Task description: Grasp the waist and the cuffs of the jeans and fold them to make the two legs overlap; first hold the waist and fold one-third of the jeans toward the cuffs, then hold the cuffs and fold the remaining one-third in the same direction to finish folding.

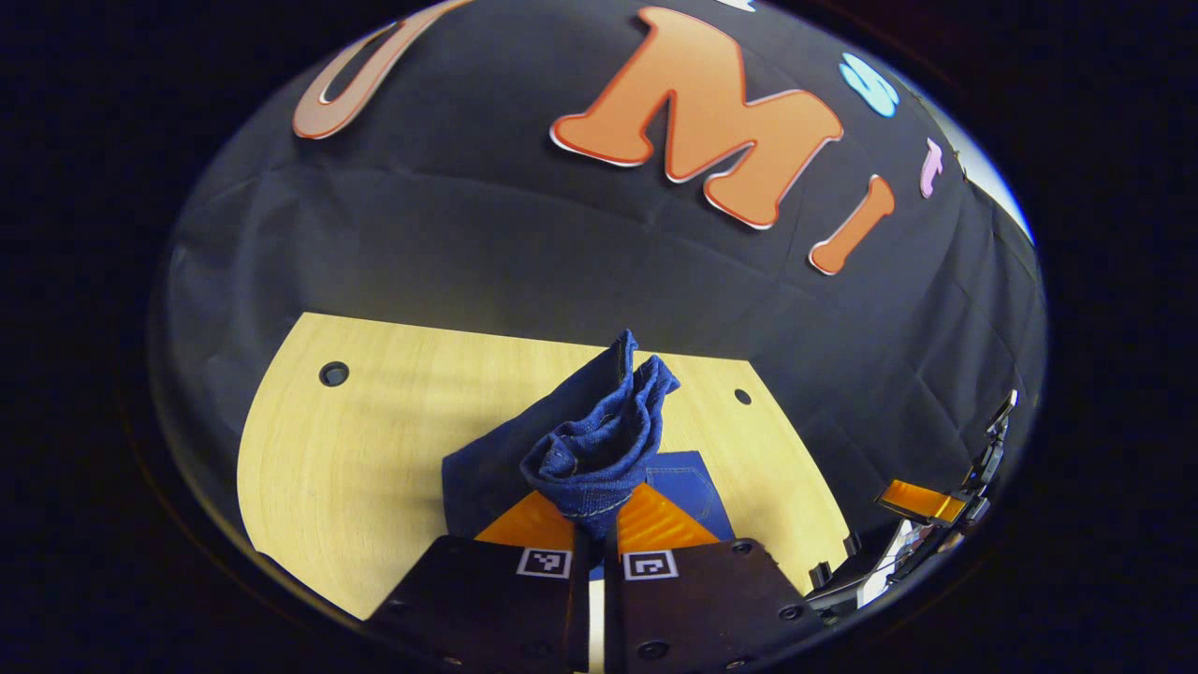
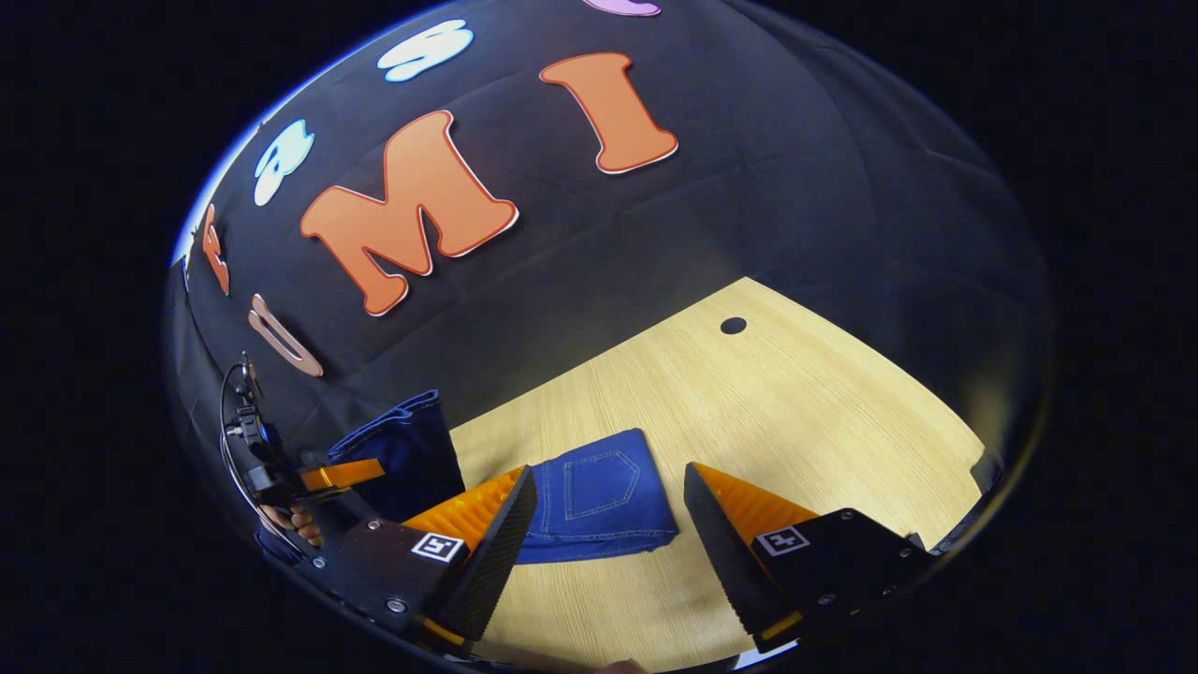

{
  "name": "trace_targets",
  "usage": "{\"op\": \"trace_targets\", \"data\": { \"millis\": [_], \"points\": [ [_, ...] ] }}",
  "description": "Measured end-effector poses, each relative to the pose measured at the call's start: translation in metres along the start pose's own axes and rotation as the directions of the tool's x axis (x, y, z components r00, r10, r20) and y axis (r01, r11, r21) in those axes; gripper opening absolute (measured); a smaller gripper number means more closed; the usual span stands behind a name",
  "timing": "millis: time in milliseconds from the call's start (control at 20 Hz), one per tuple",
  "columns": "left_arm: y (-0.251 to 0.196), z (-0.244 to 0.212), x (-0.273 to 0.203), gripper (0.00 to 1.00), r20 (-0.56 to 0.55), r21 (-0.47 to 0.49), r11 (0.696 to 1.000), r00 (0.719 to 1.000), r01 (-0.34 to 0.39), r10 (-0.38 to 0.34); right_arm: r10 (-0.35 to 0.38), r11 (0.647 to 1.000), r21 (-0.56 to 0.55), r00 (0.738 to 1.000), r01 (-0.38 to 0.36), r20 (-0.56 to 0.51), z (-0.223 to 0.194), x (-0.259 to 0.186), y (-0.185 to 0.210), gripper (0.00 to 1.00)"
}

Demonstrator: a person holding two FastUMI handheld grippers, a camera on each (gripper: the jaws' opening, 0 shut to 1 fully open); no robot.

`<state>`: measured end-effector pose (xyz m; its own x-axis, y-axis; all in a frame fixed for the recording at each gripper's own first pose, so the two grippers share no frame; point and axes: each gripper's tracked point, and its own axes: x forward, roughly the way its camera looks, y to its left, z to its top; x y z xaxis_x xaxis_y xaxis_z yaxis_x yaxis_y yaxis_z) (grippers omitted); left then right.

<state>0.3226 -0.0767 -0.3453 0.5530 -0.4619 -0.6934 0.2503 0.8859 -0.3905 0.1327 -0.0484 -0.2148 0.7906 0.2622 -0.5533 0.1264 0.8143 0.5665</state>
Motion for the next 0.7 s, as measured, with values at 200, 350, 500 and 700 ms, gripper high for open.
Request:
{"op": "trace_targets", "data": {
  "millis": [200, 350, 500, 700],
  "points": [
    [-0.025, -0.009, 0.023, 0.06, -0.046, 0.047, 0.999, 0.999, -0.012, 0.015, -0.001, 1.000, 0.031, 1.000, 0.001, -0.004, -0.005, -0.009, -0.013, 0.98],
    [-0.049, -0.016, 0.043, 0.06, -0.084, 0.097, 0.995, 0.996, -0.011, 0.020, -0.007, 0.999, 0.040, 1.000, 0.007, 0.009, -0.006, -0.015, -0.024, 0.98],
    [-0.071, -0.026, 0.058, 0.06, -0.114, 0.158, 0.987, 0.993, -0.006, 0.024, -0.015, 0.998, 0.066, 1.000, 0.014, 0.010, -0.008, -0.019, -0.035, 0.98],
    [-0.098, -0.040, 0.077, 0.06, -0.147, 0.207, 0.978, 0.989, 0.012, 0.019, -0.034, 0.996, 0.088, 0.999, 0.033, 0.015, -0.008, -0.023, -0.049, 0.98]
  ]
}}
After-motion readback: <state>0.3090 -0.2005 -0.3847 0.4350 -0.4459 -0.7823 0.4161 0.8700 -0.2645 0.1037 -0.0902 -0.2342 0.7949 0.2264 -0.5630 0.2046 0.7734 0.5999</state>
